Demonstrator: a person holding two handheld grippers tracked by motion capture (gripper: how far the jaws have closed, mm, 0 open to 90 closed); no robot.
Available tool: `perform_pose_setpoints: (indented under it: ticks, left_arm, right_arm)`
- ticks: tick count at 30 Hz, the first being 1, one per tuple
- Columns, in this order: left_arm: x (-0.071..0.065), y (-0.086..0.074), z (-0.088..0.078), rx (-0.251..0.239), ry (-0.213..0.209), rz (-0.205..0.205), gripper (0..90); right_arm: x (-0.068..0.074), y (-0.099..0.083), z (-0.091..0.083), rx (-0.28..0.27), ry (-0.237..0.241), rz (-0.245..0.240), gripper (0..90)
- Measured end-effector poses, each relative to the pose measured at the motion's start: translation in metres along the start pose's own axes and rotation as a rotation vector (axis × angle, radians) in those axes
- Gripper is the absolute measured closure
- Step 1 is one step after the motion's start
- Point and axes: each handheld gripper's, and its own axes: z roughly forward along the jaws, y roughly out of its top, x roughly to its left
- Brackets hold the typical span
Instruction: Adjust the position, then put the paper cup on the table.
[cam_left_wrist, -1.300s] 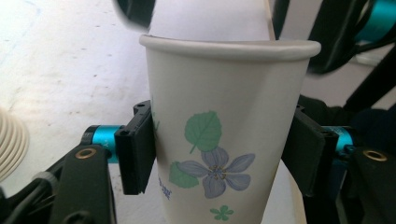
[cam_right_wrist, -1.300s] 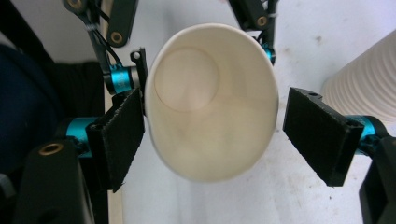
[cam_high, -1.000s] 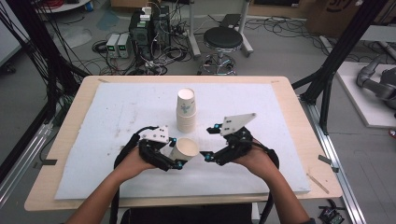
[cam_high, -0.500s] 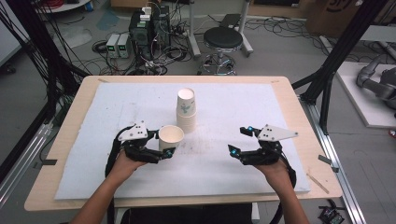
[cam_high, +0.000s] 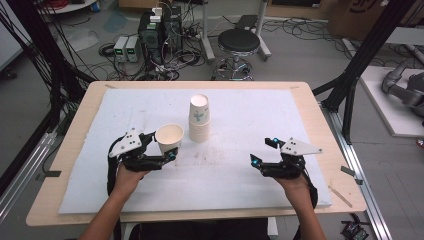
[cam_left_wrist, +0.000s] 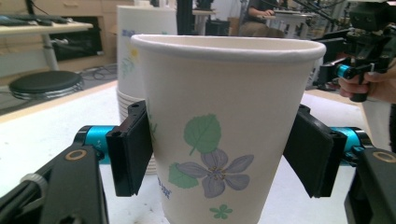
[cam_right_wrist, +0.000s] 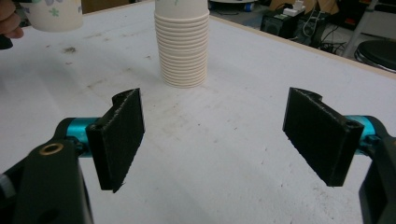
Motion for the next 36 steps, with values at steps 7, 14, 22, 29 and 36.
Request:
perform_pose_setpoints:
  ticks: [7, 14, 22, 29, 36]
  left_arm:
    - [0.003, -0.002, -0.006, -0.011, 0.018, 0.003, 29.5]
    - [0.004, -0.001, -0.008, -0.022, 0.026, 0.0, 29.4]
    - [0.008, -0.001, -0.008, -0.021, 0.045, 0.01, 29.2]
    - [0.014, -0.003, -0.012, 0.0, 0.105, 0.016, 29.2]
    - [0.022, -0.01, -0.018, 0.011, 0.173, -0.004, 29.3]
  right_arm:
    - [-0.001, 0.001, -0.001, -0.017, -0.014, 0.007, 21.0]
    - [-0.001, -0.002, 0.0, -0.008, -0.015, 0.013, 21.0]
    - [0.0, -0.003, 0.001, 0.001, -0.017, 0.011, 21.1]
    - [0.001, -0.003, 0.001, 0.003, -0.016, 0.008, 21.1]
    - [0.001, -0.004, 0.002, 0.008, -0.006, 0.002, 21.0]
